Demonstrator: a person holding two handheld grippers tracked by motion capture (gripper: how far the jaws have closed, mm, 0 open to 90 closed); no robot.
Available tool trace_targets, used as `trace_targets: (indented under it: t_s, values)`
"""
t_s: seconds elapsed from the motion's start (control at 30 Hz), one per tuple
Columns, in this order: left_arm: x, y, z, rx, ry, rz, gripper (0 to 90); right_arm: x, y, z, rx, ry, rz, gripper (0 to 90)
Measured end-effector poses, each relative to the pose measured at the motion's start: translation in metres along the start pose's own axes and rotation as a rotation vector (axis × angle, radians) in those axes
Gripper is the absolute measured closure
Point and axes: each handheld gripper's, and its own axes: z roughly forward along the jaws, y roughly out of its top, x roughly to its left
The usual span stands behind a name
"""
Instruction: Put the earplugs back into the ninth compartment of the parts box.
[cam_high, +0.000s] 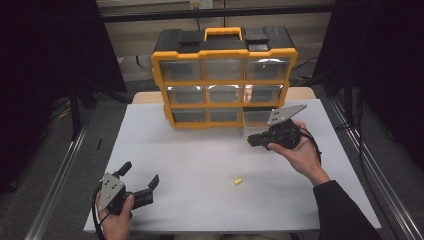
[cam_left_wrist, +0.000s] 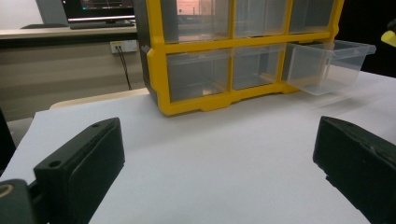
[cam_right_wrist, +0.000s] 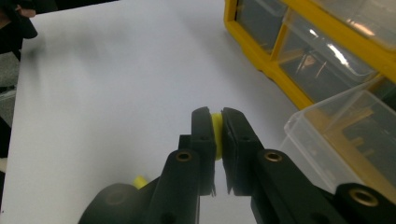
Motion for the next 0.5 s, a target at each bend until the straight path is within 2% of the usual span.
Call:
trace_targets:
  t_s: [0.5]
  values:
    - [0.000,0.000,0.000,0.000,0.000,-0.002,2.0,-0.020,0.020,-0.023,0.009,-0.065,0.011,83.0]
